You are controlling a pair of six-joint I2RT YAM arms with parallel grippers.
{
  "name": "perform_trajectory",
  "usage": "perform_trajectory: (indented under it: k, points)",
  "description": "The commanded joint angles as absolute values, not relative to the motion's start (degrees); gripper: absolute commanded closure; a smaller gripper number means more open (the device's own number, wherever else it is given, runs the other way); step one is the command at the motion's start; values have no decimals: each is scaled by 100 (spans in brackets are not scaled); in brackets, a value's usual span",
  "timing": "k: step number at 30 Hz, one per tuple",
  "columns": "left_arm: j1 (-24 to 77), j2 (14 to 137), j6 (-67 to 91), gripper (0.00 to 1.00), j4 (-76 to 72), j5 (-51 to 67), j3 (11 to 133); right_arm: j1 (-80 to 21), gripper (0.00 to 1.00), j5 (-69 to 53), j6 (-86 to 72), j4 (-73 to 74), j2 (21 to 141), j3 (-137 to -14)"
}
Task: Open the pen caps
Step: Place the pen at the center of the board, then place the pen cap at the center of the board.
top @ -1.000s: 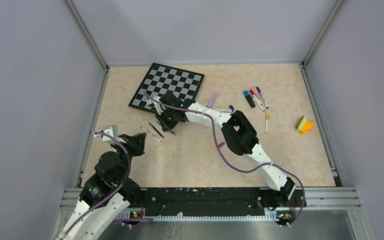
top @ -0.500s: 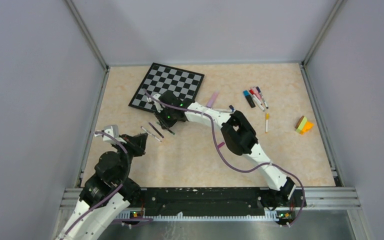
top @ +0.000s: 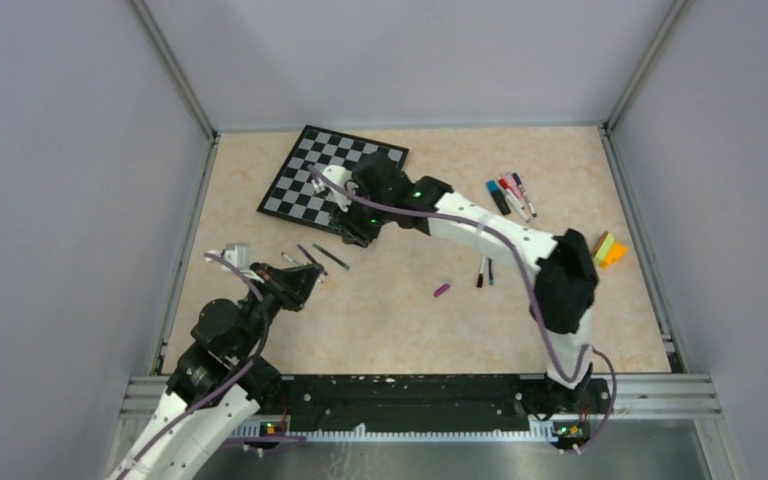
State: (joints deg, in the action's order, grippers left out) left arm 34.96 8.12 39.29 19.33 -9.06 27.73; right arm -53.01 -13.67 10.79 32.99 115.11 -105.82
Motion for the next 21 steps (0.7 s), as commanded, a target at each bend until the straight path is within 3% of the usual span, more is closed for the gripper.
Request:
perform_trajectory:
  k: [1,5,9,12,17,21]
  points:
    - [3477,1432,4428,100,770,497,2426,-5139,59,-1433,2425,3779,9904,-9382]
    - [3486,2487,4834,100,-463,1551,2104,-4467,59,-2214,2970,4002,8709,-8074]
    - [3637,3962,4972,100,-1107,2186,2230,-2926,59,-3923,2685,3952,7837,-7109]
    - [4324,4948,4667,100,-1172,1747,2630,-1930,59,-4698,2388,3626,7174,-6194]
    - [5394,6824,3994,100,-803,1070,3788,-754,54,-5011,1716,2358,5665,-4484]
    - [5853,8180,3472,100,-83,640,4906,-311,55,-4952,1807,2175,5216,-3990]
